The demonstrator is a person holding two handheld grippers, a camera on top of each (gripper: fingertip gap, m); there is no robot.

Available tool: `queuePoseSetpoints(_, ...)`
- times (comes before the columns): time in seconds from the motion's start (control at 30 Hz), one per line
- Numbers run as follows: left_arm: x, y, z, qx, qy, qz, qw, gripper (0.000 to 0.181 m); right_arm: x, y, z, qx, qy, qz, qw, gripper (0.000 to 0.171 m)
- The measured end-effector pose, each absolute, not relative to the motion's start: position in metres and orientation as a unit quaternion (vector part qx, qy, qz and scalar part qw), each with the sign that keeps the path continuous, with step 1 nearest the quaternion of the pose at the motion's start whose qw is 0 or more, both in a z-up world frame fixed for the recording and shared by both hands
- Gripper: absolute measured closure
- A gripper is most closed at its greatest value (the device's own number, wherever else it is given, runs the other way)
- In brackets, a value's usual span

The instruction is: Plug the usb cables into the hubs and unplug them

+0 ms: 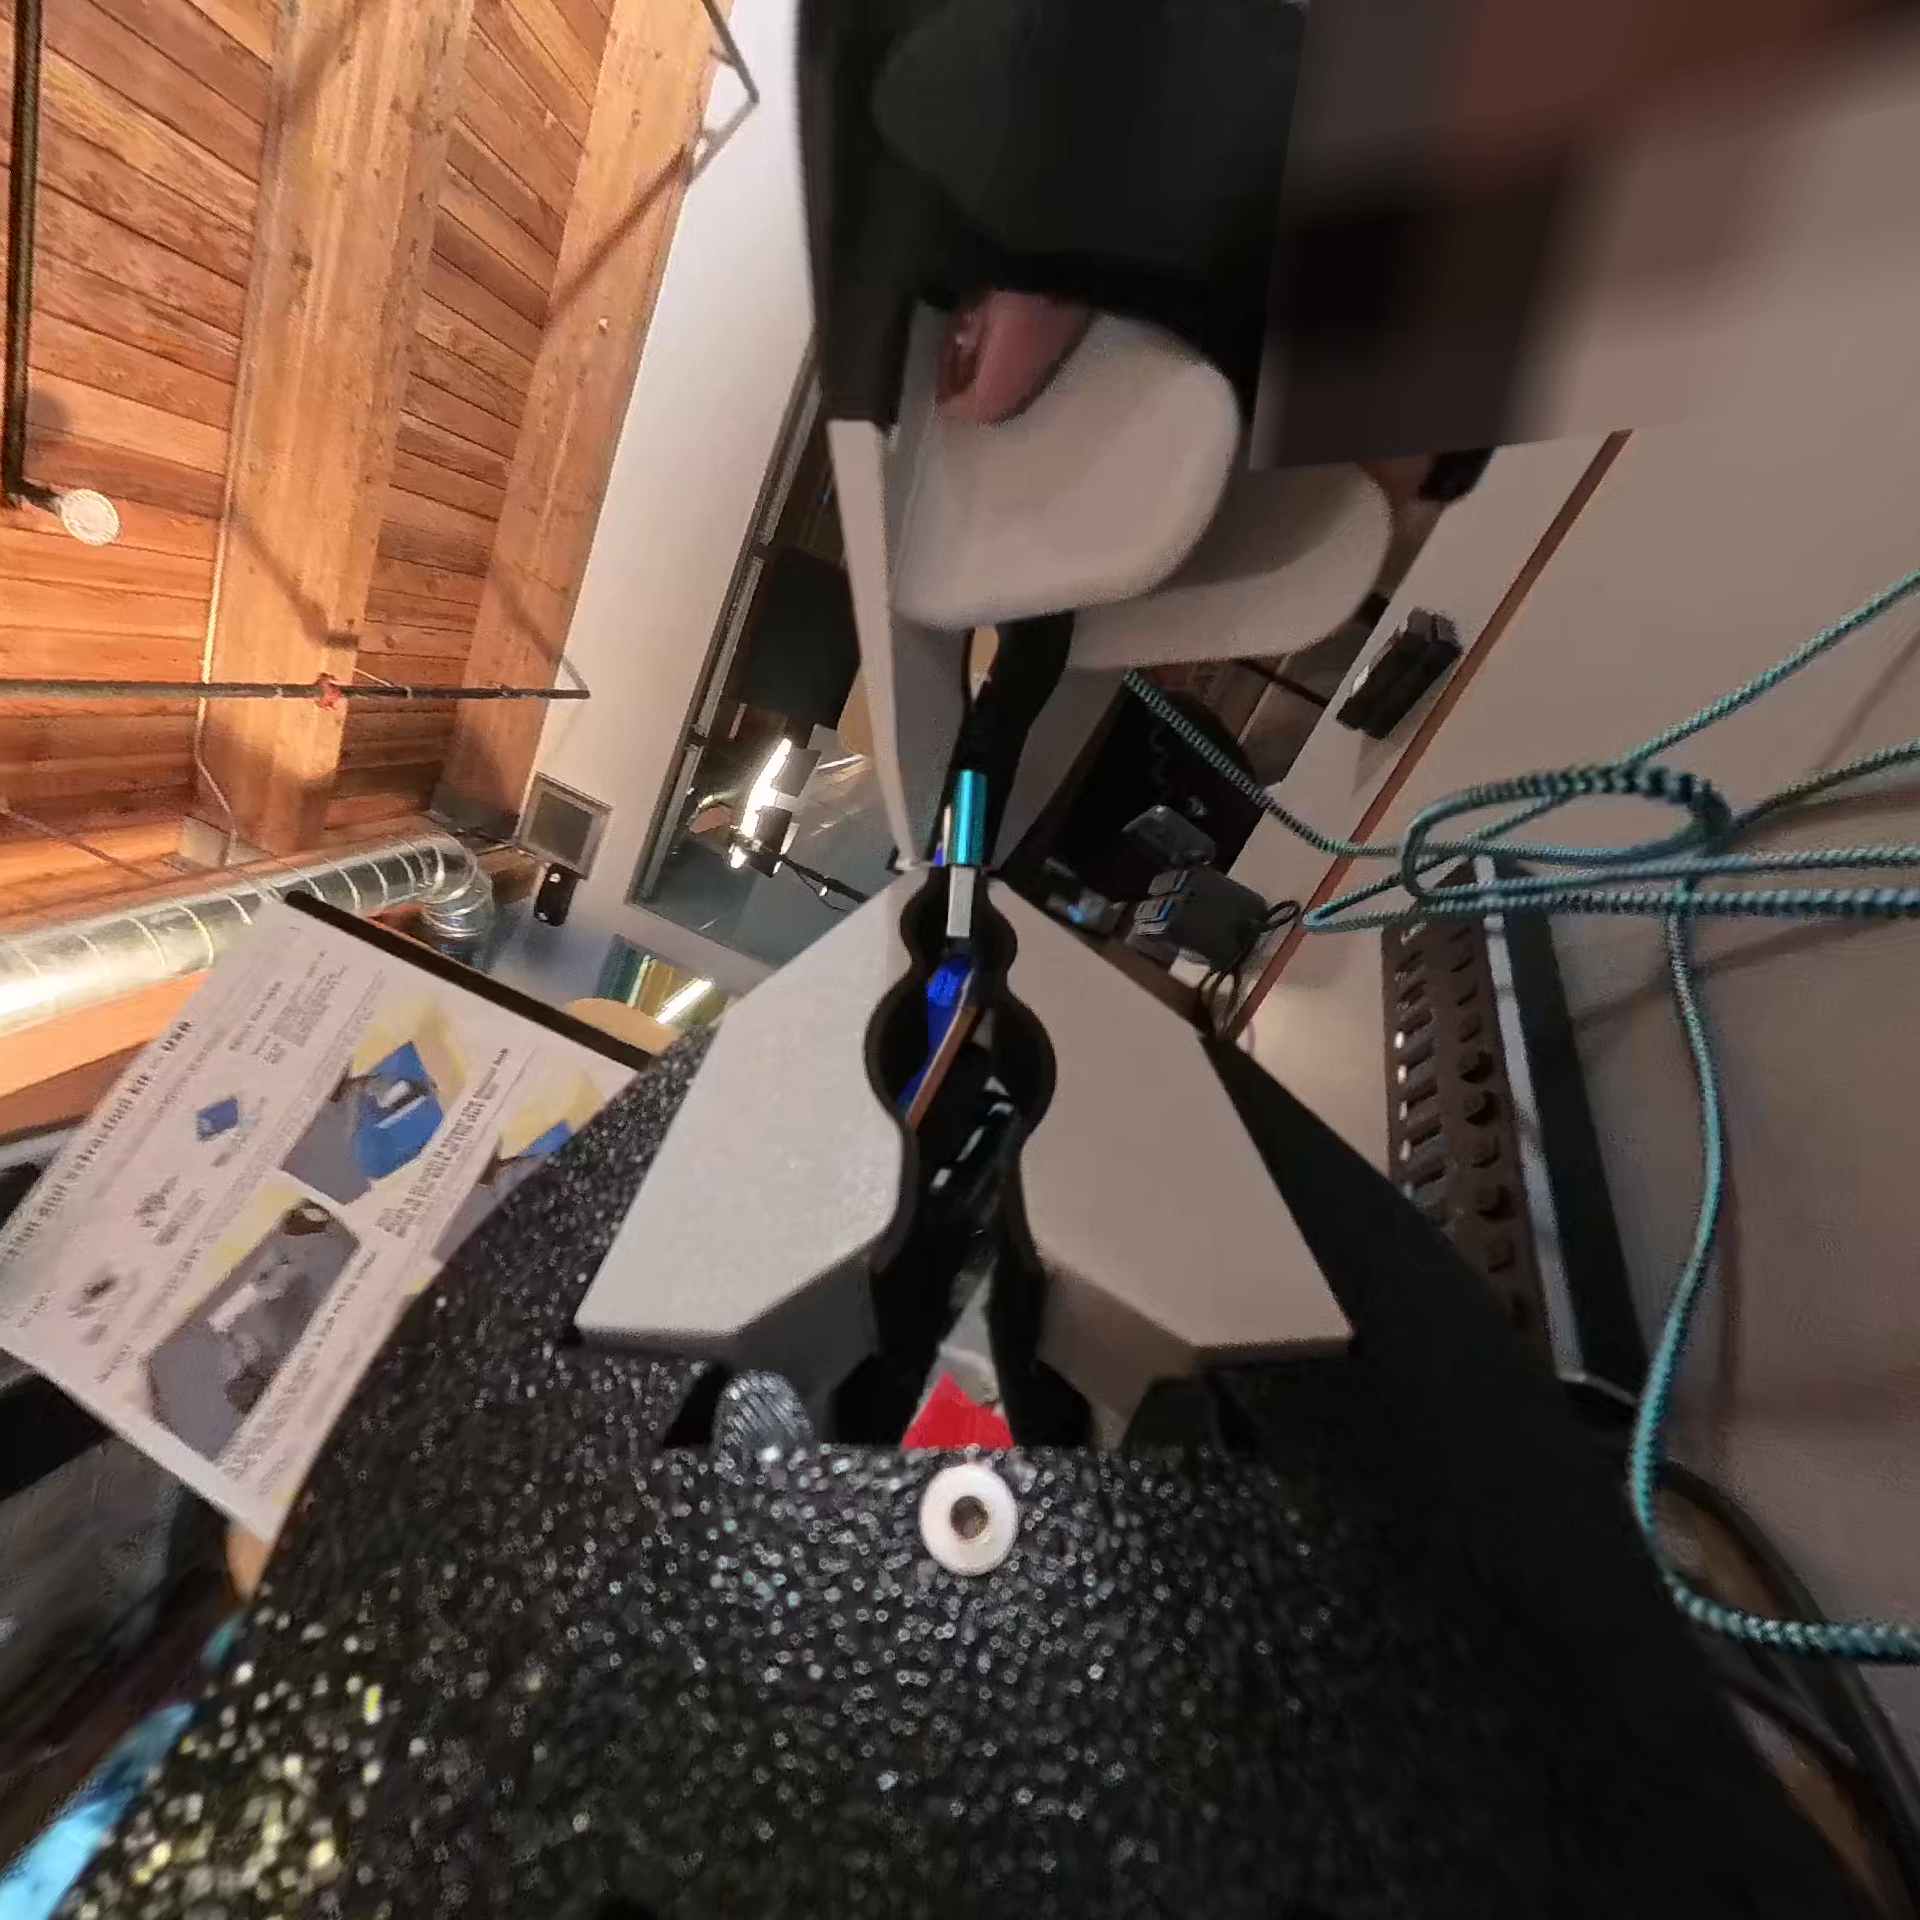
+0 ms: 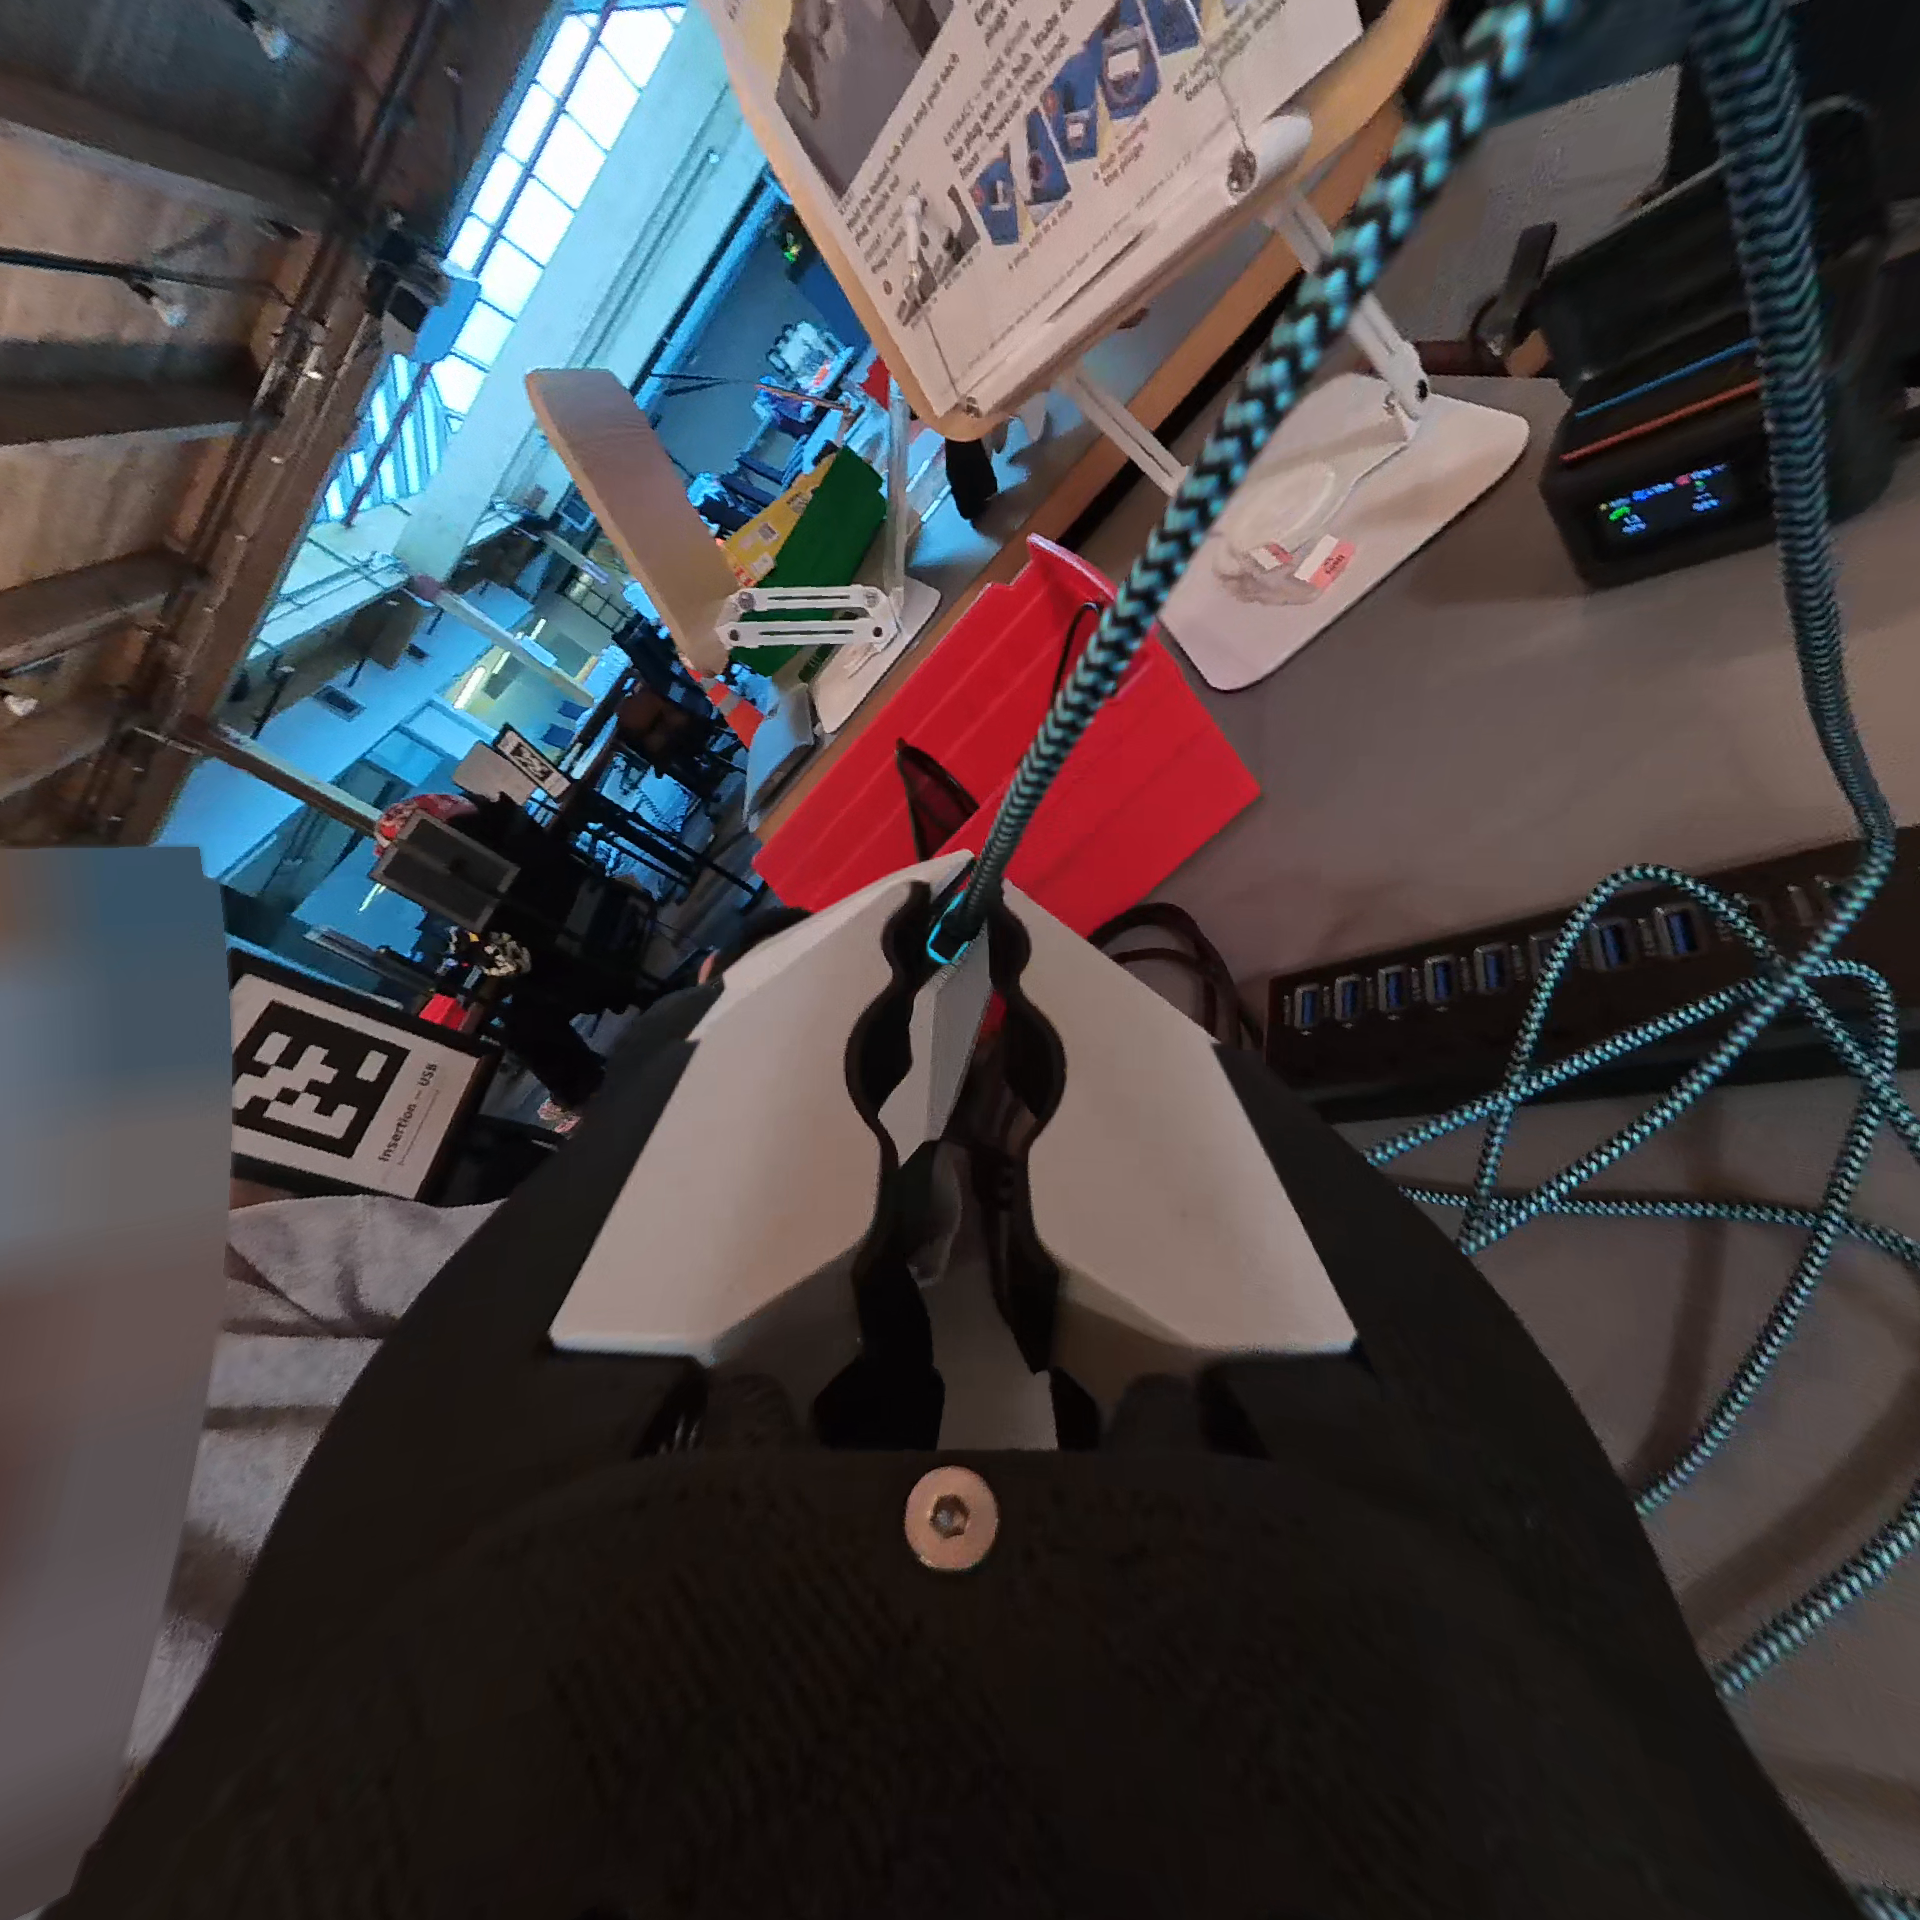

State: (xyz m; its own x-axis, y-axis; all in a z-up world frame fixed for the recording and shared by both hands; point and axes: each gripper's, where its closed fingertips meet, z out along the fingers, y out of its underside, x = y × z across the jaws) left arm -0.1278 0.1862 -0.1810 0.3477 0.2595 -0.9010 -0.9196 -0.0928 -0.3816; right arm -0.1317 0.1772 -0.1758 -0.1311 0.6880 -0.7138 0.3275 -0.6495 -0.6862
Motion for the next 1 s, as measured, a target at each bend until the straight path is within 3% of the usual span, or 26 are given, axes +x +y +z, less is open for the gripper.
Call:
queuePoseSetpoints(0.1, -0.116, 0.186, -0.175, -0.582, 0.268, 0.354, 0.681, 0.172, -0.127, 0.179, -0.164, -0.615, -0.396, 0.665, 0.154, 0.164)
queuePoseSetpoints(0.2, -0.117, 0.184, -0.178, -0.646, 0.215, 0.17, 0.712, 0.115, -0.116, 0.183, -0.134, -0.552, -0.359, 0.737, 0.155, 0.165)
queuePoseSetpoints(0.3, -0.145, 0.196, -0.217, -0.741, 0.164, 0.117, 0.641, 0.081, -0.098, 0.184, -0.107, -0.465, -0.31, 0.822, 0.108, 0.166)
queuePoseSetpoints(0.37, -0.155, 0.203, -0.255, -0.797, 0.152, 0.087, 0.578, 0.074, -0.09, 0.183, -0.097, -0.412, -0.287, 0.862, 0.069, 0.166)
queuePoseSetpoints(0.5, -0.155, 0.205, -0.308, -0.856, 0.155, 0.033, 0.493, 0.079, -0.088, 0.183, -0.094, -0.369, -0.267, 0.89, 0.028, 0.166)
queuePoseSetpoints(0.73, -0.148, 0.206, -0.325, -0.865, 0.163, -0.009, 0.475, 0.095, -0.089, 0.192, -0.102, -0.398, -0.271, 0.874, 0.062, 0.166)
queuePoseSetpoints(0.87, -0.134, 0.206, -0.288, -0.813, 0.161, -0.048, 0.557, 0.098, -0.102, 0.201, -0.126, -0.481, -0.297, 0.818, 0.11, 0.166)
queuePoseSetpoints(1.0, -0.147, 0.194, -0.227, -0.714, 0.206, 0.122, 0.658, 0.113, -0.113, 0.198, -0.154, -0.55, -0.332, 0.759, 0.11, 0.166)
